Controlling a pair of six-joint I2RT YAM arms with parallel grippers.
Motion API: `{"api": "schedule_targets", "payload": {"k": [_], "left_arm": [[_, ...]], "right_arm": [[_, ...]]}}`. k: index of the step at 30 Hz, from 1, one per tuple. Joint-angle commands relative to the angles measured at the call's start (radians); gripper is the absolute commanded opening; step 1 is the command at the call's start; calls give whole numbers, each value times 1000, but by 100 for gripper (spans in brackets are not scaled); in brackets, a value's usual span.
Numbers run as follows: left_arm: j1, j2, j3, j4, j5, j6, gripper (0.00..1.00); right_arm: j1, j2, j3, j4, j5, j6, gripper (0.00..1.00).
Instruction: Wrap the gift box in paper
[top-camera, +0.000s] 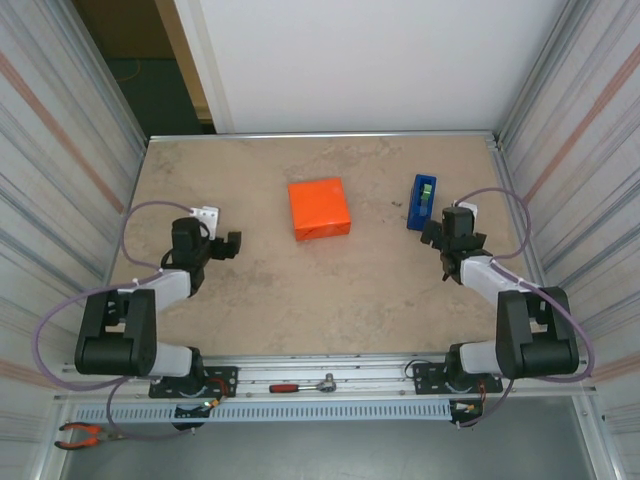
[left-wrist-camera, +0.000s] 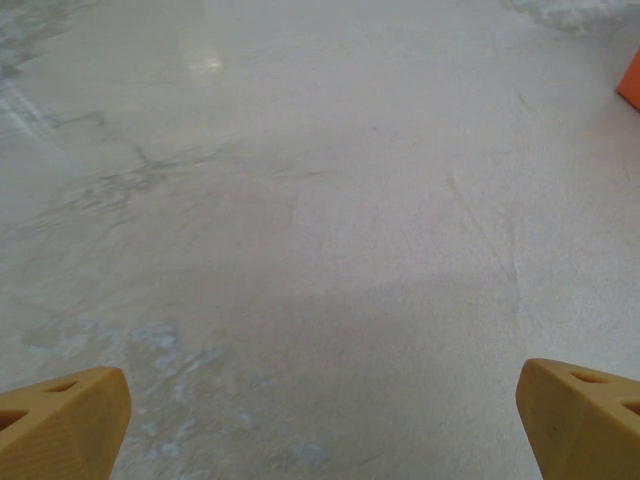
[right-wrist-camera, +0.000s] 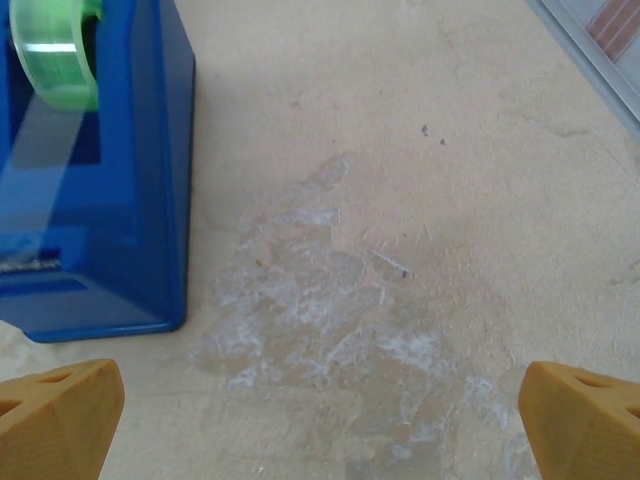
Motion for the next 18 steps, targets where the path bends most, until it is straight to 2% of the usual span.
{"api": "schedule_targets", "payload": {"k": [1, 2, 3, 5, 8, 9, 10, 13, 15, 16, 18], "left_arm": [[-1, 16, 41, 59, 41, 24, 99], [-1, 21, 46, 69, 47, 15, 99], [-2, 29, 13, 158, 59, 7, 99], [-12, 49, -53, 292, 38, 10, 99], [17, 112, -79, 386, 125, 12, 99], [25, 126, -87, 418, 121, -1, 99], [30, 126, -83, 405, 133, -2, 99], [35, 124, -74, 384, 144, -6, 99], [38, 120, -70, 369, 150, -6, 99], [38, 123, -71, 372, 150, -5, 99], [41, 124, -65, 363, 154, -8, 99]], "right_arm": [[-5, 55, -35, 243, 11, -83, 99], [-9, 63, -22, 230, -3, -80, 99], [-10, 82, -30, 296, -21, -104, 99], [-13, 101, -11, 292, -70, -146, 99], [-33, 84, -49, 366, -169, -199, 99], [-46, 72, -68, 392, -196, -199, 99], [-56, 65, -81, 410, -213, -199, 99], [-65, 121, -201, 683, -203, -199, 99], [-68, 182, -231, 800, -192, -194, 99], [-64, 200, -231, 835, -185, -200, 99], [-67, 172, -193, 709, -207, -197, 99]]}}
